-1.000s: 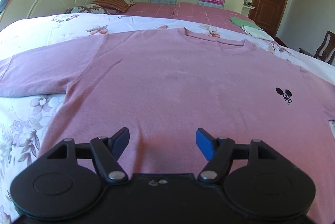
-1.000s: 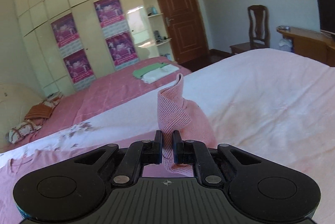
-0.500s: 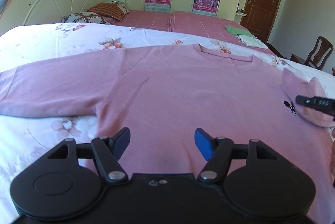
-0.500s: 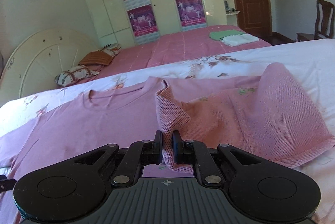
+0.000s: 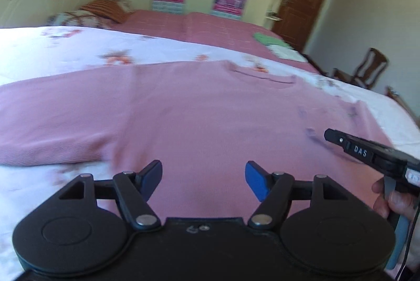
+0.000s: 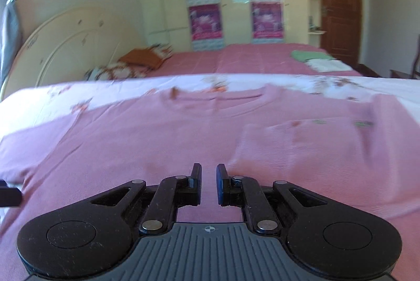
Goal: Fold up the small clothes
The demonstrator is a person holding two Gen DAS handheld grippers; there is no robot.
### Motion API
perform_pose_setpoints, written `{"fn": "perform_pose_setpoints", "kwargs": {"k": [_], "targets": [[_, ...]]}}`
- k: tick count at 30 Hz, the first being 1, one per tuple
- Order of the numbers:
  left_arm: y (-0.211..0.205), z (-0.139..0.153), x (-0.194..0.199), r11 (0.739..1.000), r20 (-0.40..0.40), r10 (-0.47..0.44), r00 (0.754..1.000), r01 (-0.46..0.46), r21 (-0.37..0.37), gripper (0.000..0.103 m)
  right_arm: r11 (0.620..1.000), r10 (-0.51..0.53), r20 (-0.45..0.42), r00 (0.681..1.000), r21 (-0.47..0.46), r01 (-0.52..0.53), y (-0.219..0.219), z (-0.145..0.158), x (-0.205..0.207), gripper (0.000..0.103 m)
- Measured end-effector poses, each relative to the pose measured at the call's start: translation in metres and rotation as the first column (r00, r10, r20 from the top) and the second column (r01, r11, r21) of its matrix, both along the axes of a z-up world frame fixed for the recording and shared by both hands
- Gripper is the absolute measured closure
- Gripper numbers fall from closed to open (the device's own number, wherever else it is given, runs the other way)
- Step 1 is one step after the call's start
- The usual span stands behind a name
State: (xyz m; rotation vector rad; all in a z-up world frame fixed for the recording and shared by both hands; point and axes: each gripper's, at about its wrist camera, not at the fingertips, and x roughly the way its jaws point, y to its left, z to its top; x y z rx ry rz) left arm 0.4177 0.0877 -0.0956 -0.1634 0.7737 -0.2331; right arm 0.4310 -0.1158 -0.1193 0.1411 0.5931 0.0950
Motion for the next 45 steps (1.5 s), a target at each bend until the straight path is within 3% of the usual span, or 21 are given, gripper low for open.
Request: {"fn": "perform_pose_setpoints", "kwargs": {"k": [2, 6, 13, 15, 16, 17, 23, 27, 31, 36, 37, 38, 39, 40, 41, 45], "targets": [[-0.027, -0.009, 0.019, 0.995, -0.023, -0.072, 0.997, 0.071, -0.073, 0.051, 0.997, -0.074, 0.02, 0.997, -0.028, 0.075, -0.019, 0.007, -0.021, 0.094], [-0.086, -0.032, 0.056, 0.956, -0.091, -0.178, 0.98, 0.15, -0.252, 0.054, 0.976, -0.215, 0.01, 0.976, -0.022, 0.216, -0.071, 0.018, -0.044, 0.094], [-0.139, -0.061, 0.098, 0.91, -0.141, -0.169, 0.975, 0.099, -0.403, 0.056, 0.943, -0.333, -0.018, 0.943, -0.008, 0.333, -0.132, 0.024, -0.074, 0.094], [-0.144, -0.064, 0.106, 0.902, -0.148, -0.16, 0.976, 0.084, -0.424, 0.078, 0.937, -0.35, -0.024, 0.936, 0.004, 0.351, -0.142, 0.025, -0.079, 0.094], [-0.147, -0.065, 0.11, 0.906, -0.154, -0.154, 0.976, 0.078, -0.415, 0.096, 0.933, -0.36, -0.025, 0.933, 0.012, 0.361, -0.147, 0.024, -0.082, 0.094], [-0.149, -0.065, 0.111, 0.912, -0.152, -0.148, 0.977, 0.075, -0.404, 0.097, 0.929, -0.369, -0.027, 0.929, 0.022, 0.369, -0.151, 0.025, -0.086, 0.094], [-0.136, -0.025, 0.085, 0.942, 0.039, -0.114, 0.993, 0.12, -0.314, 0.097, 0.919, -0.386, -0.043, 0.922, 0.068, 0.388, -0.173, 0.015, -0.107, 0.094], [-0.102, -0.007, 0.074, 0.964, 0.108, -0.07, 0.992, 0.095, -0.249, 0.097, 0.922, -0.374, -0.05, 0.926, 0.09, 0.377, -0.174, 0.014, -0.109, 0.094], [-0.074, -0.014, 0.079, 0.981, 0.094, -0.031, 0.995, 0.048, -0.188, 0.097, 0.925, -0.355, -0.062, 0.933, 0.123, 0.36, -0.17, 0.013, -0.107, 0.094], [-0.075, -0.033, 0.077, 0.988, 0.062, -0.037, 0.997, 0.046, -0.148, 0.095, 0.919, -0.353, -0.081, 0.932, 0.159, 0.361, -0.173, 0.012, -0.103, 0.093], [-0.075, -0.035, 0.076, 0.988, 0.06, -0.027, 0.998, 0.036, -0.15, 0.085, 0.917, -0.353, -0.084, 0.932, 0.164, 0.363, -0.173, 0.013, -0.102, 0.087], [-0.073, -0.037, 0.074, 0.987, 0.06, -0.019, 0.998, 0.029, -0.157, 0.073, 0.916, -0.356, -0.08, 0.931, 0.167, 0.364, -0.175, 0.015, -0.102, 0.069], [-0.07, -0.038, 0.071, 0.987, 0.063, -0.006, 0.998, 0.016, -0.161, 0.067, 0.915, -0.361, -0.068, 0.93, 0.168, 0.367, -0.176, 0.017, -0.103, 0.058], [-0.069, -0.039, 0.071, 0.986, 0.068, 0.004, 0.998, 0.007, -0.165, 0.056, 0.915, -0.364, -0.051, 0.93, 0.165, 0.368, -0.177, 0.02, -0.104, 0.052], [-0.067, -0.039, 0.072, 0.985, 0.068, 0.006, 0.998, 0.006, -0.172, 0.053, 0.918, -0.36, -0.035, 0.932, 0.163, 0.36, -0.179, 0.024, -0.105, 0.052], [-0.062, -0.045, 0.097, 0.971, 0.024, 0.013, 1.0, -0.007, -0.24, 0.056, 0.924, -0.356, -0.016, 0.934, 0.142, 0.355, -0.189, 0.032, -0.096, 0.052]]}}
